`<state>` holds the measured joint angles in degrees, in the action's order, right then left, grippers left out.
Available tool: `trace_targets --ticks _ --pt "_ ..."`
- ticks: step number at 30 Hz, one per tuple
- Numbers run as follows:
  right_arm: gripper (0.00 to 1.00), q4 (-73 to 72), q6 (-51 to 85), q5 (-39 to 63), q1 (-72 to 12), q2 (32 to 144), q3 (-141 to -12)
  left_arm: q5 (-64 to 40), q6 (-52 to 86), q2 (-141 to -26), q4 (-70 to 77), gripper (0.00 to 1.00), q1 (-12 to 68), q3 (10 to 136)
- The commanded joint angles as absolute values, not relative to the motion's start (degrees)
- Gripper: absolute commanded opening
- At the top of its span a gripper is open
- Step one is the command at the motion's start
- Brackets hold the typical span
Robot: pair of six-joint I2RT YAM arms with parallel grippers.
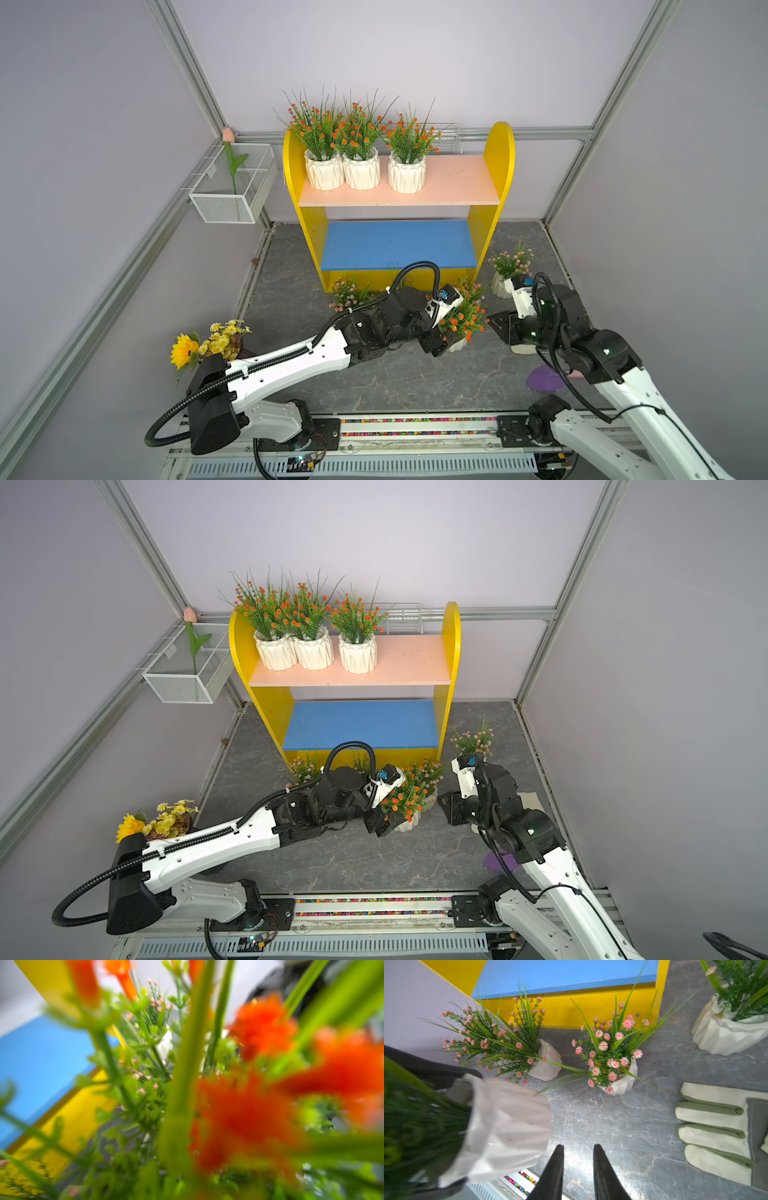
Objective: Place the baby's breath potted plants on the rack by color
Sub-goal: Pick up the baby's breath potted plant from the center of the board, then place the baby's breath potted plant on the rack.
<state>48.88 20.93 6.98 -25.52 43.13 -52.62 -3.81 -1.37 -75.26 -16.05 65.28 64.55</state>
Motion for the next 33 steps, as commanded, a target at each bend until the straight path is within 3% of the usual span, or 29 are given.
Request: trace_targets --ticks 1,14,26,33 --pt "0.28 50.72 21.21 6.5 -25.22 42.97 -51.16 -0.96 -2.98 -75.31 -20.47 0.39 64.94 73.08" --pt "0.26 41.89 26.64 14.57 -25.34 42.69 -39.0 -2.59 -3.48 -90.63 -44.64 0.37 57.61 110.77" --pt "0.26 39.07 26.81 16.65 -27.52 44.18 -35.51 0.11 -7.01 -111.62 -60.66 0.37 56.36 152.14" --pt "0.26 37.32 27.22 16.82 -28.71 45.43 -34.72 -0.11 -6.86 -111.1 -54.42 0.34 54.35 152.27"
